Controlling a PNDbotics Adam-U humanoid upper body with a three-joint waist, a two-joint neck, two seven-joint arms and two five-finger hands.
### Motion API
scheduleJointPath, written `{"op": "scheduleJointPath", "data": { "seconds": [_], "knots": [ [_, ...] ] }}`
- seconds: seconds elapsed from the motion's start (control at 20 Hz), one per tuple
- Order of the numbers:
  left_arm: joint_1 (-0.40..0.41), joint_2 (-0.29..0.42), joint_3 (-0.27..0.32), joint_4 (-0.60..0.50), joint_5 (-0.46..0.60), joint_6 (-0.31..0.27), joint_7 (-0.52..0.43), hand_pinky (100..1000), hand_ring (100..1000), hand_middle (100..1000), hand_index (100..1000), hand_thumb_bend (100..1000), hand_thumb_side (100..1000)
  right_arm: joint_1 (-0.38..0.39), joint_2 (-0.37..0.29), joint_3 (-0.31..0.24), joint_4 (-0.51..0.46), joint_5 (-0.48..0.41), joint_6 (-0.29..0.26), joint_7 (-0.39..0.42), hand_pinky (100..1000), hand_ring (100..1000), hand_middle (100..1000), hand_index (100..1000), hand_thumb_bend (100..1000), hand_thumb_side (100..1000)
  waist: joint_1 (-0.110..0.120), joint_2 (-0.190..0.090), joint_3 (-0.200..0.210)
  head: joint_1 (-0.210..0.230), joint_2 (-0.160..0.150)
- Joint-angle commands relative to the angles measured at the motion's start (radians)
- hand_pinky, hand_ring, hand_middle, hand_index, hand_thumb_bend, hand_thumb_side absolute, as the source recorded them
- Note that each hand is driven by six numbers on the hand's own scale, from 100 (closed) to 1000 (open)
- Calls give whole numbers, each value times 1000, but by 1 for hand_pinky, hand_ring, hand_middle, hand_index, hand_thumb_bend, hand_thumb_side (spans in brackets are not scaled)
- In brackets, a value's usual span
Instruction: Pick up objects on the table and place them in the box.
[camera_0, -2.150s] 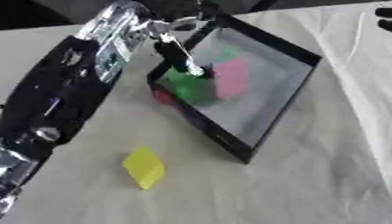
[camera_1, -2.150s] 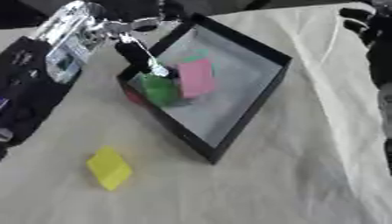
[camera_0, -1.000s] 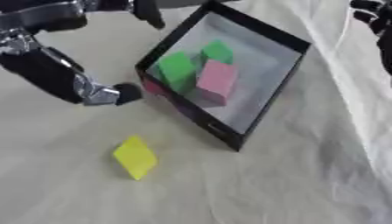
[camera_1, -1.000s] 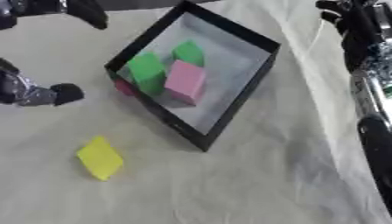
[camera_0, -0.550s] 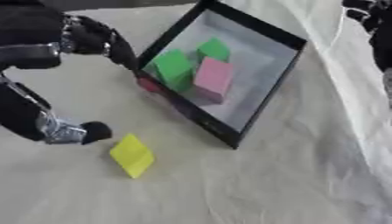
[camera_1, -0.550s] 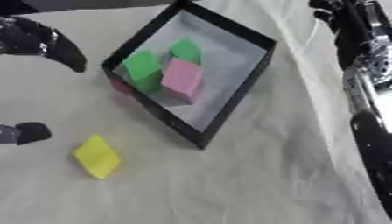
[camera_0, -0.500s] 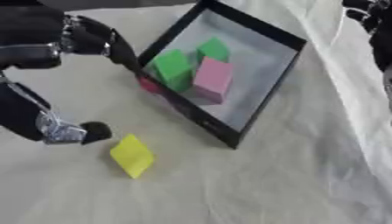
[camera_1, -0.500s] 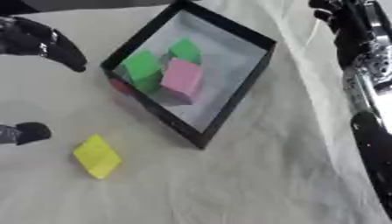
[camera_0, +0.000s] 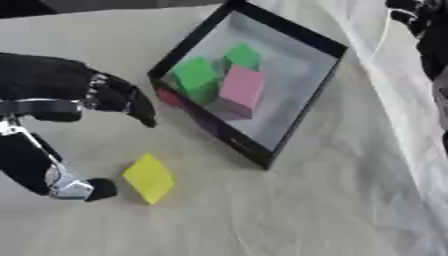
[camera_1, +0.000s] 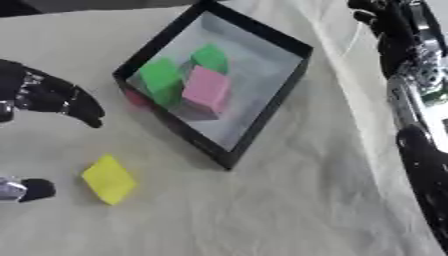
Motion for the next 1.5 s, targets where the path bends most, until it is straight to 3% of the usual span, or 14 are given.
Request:
{"op": "scheduleJointPath", "data": {
  "seconds": [0.05,0.35,0.5,0.75,1.0,1.5],
  "knots": [
    [-25,-8,-14,-14,-9,36,-25,857,812,850,899,413,528,-8,-27,-4,-13,6,-1,5,883,783,817,900,100,597,-17,-29,-1,0,3],
    [-41,-40,-82,-3,-37,70,-54,862,819,856,897,411,507,-6,-20,7,-10,9,4,15,883,783,817,900,100,603,-16,-29,-5,6,-8],
    [-31,-44,-106,30,-59,58,-54,866,823,856,894,396,437,-5,-18,9,-9,11,6,18,883,783,817,900,100,607,-15,-28,-7,7,-14],
    [-8,-52,-133,98,-127,-24,-54,873,835,864,889,447,339,-1,-14,9,-6,13,7,18,884,782,816,900,100,612,-15,-23,-8,9,-20],
    [-10,-80,-119,135,-168,-111,-54,884,850,864,887,483,248,0,-12,10,-5,14,9,21,885,782,816,900,100,617,-18,-19,-6,9,-21],
    [2,-91,-122,188,-159,-202,-54,894,861,858,878,498,149,2,-9,10,-4,14,10,19,885,783,816,900,100,624,-16,-16,-9,12,-22]
  ]
}}
